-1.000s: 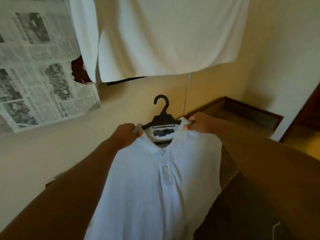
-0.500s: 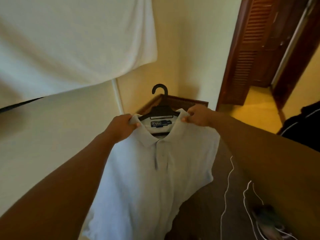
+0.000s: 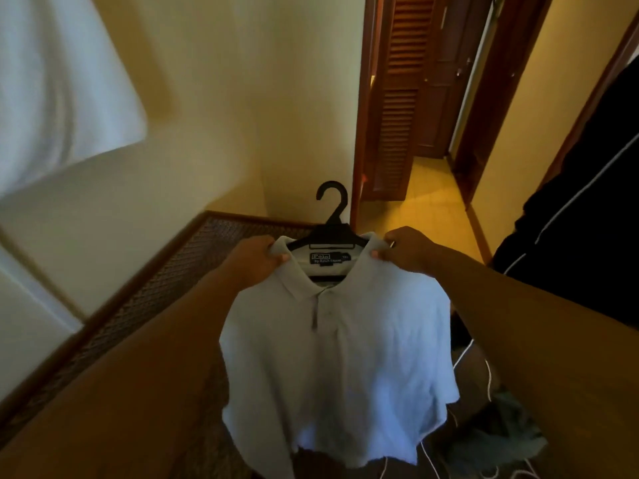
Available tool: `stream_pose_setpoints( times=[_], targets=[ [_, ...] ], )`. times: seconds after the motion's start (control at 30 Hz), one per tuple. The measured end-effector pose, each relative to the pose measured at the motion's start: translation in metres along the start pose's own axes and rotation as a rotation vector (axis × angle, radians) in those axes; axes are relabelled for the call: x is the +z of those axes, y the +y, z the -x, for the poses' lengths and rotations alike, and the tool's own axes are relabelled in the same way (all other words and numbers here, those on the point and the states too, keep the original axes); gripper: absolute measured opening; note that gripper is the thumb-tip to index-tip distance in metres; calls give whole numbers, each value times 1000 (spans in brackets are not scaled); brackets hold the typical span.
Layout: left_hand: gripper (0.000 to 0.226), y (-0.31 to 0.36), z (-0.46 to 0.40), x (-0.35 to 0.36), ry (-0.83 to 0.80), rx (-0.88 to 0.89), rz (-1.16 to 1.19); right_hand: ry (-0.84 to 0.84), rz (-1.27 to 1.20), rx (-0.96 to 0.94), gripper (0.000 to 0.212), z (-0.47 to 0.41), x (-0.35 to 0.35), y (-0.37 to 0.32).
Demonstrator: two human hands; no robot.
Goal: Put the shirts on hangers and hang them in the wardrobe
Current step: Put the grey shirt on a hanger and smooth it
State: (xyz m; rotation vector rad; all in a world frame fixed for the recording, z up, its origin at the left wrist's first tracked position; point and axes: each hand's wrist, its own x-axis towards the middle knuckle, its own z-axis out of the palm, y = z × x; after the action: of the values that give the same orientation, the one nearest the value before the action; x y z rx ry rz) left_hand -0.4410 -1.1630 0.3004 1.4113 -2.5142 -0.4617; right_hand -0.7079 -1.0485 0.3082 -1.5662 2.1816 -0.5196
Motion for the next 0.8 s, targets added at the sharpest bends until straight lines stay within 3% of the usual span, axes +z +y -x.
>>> stream_pose_setpoints(
  times=[0.17,0.3,0.37,0.5,0.8],
  targets=[
    [29,37,-116,28,-46,96,-14,43,-66,92,33,-81,-30,65],
    [37,58,-216,54,-69,165,17,65,-133,186,63,-153,-51,107],
    [33,63,-279,69,-74,187,20,90,-165,210,67,-202,-60,131],
    [34,69,-381,92,-179,238,89,99,-159,257,56,-286,-79,166],
    [35,112,-602,130,-158,261,56,119,-142,343,59,-480,-137,255]
  ],
)
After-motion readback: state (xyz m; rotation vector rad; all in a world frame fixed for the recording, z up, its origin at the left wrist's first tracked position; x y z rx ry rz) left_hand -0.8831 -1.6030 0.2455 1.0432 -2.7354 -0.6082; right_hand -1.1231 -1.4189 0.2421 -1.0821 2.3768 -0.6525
